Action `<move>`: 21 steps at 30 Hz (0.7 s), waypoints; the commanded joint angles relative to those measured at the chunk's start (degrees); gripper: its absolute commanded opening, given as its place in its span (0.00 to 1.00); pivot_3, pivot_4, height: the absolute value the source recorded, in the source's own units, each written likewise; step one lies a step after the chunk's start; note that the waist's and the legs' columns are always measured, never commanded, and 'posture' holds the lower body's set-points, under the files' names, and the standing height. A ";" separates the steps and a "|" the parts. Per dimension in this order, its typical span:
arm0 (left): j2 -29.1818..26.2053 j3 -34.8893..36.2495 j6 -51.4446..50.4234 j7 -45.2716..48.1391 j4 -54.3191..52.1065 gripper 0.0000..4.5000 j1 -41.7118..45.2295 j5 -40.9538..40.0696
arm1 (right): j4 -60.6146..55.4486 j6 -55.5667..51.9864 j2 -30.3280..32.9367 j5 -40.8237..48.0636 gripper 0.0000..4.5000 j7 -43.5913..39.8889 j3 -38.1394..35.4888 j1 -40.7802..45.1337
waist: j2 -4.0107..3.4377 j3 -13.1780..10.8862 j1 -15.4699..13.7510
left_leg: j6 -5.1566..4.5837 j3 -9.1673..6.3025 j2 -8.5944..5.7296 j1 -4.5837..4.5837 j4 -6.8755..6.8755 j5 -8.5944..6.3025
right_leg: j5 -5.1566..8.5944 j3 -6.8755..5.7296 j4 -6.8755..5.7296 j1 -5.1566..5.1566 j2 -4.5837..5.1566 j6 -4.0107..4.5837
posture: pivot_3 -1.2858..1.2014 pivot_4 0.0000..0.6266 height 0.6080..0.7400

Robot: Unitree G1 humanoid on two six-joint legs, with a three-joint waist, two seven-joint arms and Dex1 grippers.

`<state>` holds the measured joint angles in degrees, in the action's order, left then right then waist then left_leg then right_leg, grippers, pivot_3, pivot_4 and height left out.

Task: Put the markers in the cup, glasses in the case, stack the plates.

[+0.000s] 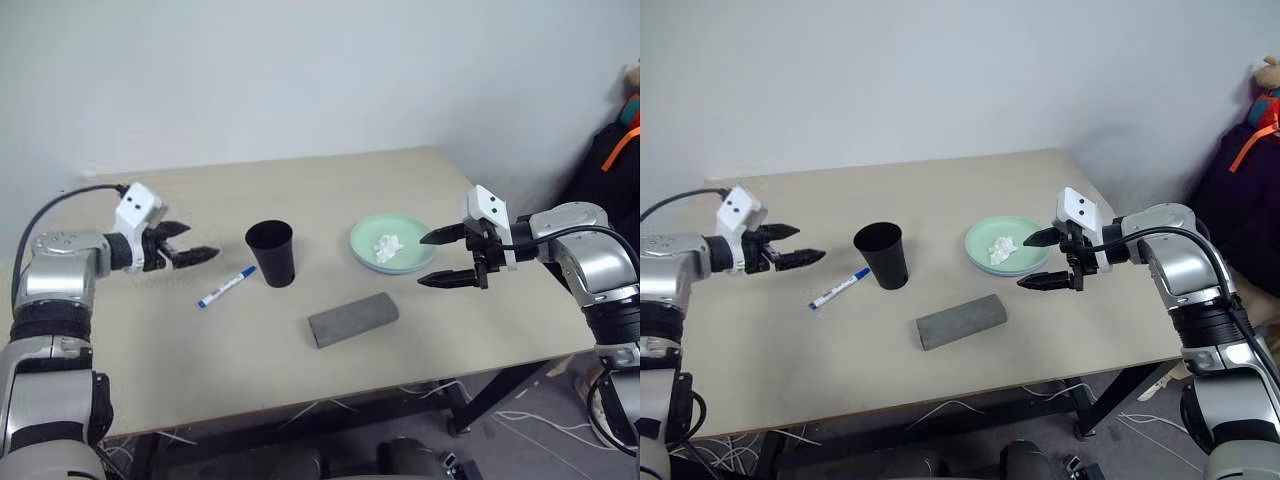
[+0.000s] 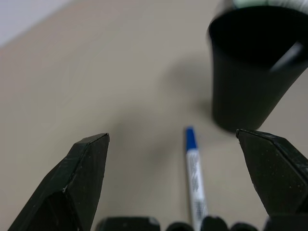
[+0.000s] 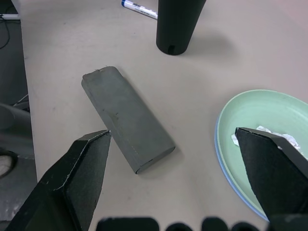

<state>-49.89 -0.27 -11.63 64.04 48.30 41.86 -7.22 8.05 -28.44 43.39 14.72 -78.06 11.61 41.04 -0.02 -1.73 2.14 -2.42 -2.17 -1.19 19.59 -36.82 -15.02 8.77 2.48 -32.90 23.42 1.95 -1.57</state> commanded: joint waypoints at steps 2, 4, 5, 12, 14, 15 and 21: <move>2.26 -1.31 5.58 -1.76 4.46 1.00 2.97 3.39 | -1.24 0.23 0.22 1.18 1.00 0.24 -2.09 1.19 | -0.01 0.00 -0.47 | 0.00 0.01 -0.01 0.00 0.02 0.00 | 0.00 0.00 -0.01 0.01 0.02 -0.01 | 0.52 0.00 0.90; 3.65 -1.48 6.85 -2.55 6.38 1.00 3.43 4.20 | -1.36 0.20 0.23 1.20 1.00 0.30 -2.11 1.11 | -0.01 0.00 -0.84 | 0.00 0.00 -0.01 0.00 0.06 -0.01 | -0.04 0.00 -0.02 0.02 0.02 -0.07 | 0.52 0.00 0.90; 4.41 -1.54 7.43 -3.11 7.28 1.00 3.66 4.58 | -1.40 0.18 0.22 1.21 1.00 0.35 -2.10 1.10 | -0.01 0.00 -0.91 | 0.00 0.00 0.00 0.00 0.07 0.00 | -0.06 0.00 -0.03 0.04 0.01 -0.10 | 0.52 0.00 0.90; 9.82 -2.30 10.04 -6.12 13.91 1.00 5.08 7.73 | -1.90 0.16 0.30 1.48 1.00 0.76 -2.17 0.83 | 0.01 0.01 -1.05 | 0.00 0.01 -0.01 0.03 0.04 0.00 | -0.07 -0.01 -0.02 0.02 0.00 -0.11 | 0.52 0.00 0.90; 10.56 -2.23 10.53 -7.07 15.69 1.00 5.62 8.22 | -2.17 0.08 0.40 1.63 1.00 0.88 -2.19 0.69 | 0.01 0.01 -1.04 | 0.00 0.00 -0.02 0.02 0.02 0.00 | -0.07 -0.01 -0.03 0.00 0.00 -0.11 | 0.52 0.00 0.90; 11.06 -2.21 10.56 -7.68 16.73 1.00 5.84 8.43 | -2.27 0.09 0.48 1.70 1.00 0.96 -2.21 0.58 | 0.02 0.02 -1.03 | 0.00 0.00 -0.02 0.02 0.01 0.00 | -0.07 -0.02 -0.03 0.01 0.00 -0.12 | 0.52 0.00 0.90; 12.74 -1.96 11.24 -10.73 21.23 1.00 5.98 9.77 | -2.79 0.01 0.64 1.93 1.00 1.40 -2.36 0.16 | 0.02 0.02 -0.99 | -0.01 0.00 -0.01 0.02 0.02 0.00 | -0.08 -0.02 -0.04 0.01 0.00 -0.13 | 0.52 0.00 0.90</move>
<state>-36.87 -3.03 -1.34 54.51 69.35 45.89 2.31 7.32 -28.54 43.49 15.72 -77.03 11.42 40.11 0.00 -1.72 1.16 -2.42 -2.17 -1.20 19.61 -36.79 -15.02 8.69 2.46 -32.94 23.44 1.95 -1.70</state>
